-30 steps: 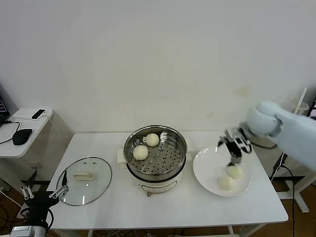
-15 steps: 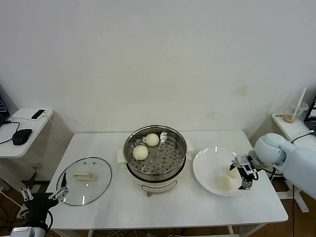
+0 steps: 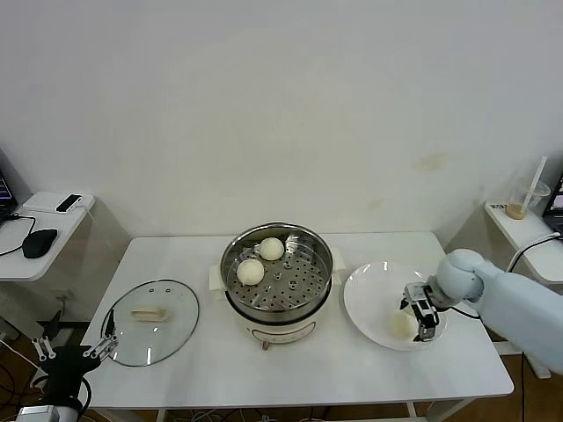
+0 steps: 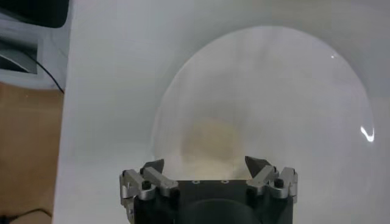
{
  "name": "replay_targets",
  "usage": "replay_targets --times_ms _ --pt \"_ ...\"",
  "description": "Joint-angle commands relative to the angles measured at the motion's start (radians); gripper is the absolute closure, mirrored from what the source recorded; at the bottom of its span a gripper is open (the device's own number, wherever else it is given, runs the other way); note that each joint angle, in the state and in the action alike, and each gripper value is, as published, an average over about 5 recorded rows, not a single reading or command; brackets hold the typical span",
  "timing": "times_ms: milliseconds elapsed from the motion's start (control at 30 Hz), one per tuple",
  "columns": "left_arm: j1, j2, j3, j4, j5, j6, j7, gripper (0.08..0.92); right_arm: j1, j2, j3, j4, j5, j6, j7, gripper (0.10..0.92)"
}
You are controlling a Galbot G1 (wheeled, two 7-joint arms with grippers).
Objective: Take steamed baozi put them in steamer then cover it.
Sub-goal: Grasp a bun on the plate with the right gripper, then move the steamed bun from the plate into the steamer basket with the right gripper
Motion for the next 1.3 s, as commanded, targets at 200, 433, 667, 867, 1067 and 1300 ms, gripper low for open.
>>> replay_targets --times_ms 200,433,667,867,1067,1300 --pt "-0.003 -0.002 0.003 0.006 0.001 0.000 0.000 0.177 -0.014 0.073 -0.004 -0.075 -0.010 -0.017 0.012 0.236" --pt "-0.004 -0.003 0.004 0.008 0.000 0.000 0.000 0.177 -0.008 0.057 -0.002 -0.069 -0.022 -0.026 0.000 0.334" --pt "-0.010 -0.004 0.008 0.010 0.000 0.000 -0.001 0.177 0.003 0.048 -0.003 -0.065 -0.025 -0.026 -0.012 0.396" --pt "-0.010 -0.001 0.005 0.008 -0.001 0.000 -0.002 0.177 0.062 0.041 0.004 -0.046 -0.015 -0.018 -0.055 0.427" --pt "-0.011 0.003 0.005 0.006 -0.003 0.000 -0.002 0.177 0.231 0.022 -0.031 -0.008 0.061 -0.010 -0.112 0.431" --pt "-0.010 0.005 0.004 -0.005 -0.004 0.000 -0.002 0.177 0.436 0.058 -0.077 -0.010 0.151 -0.006 -0.134 0.431"
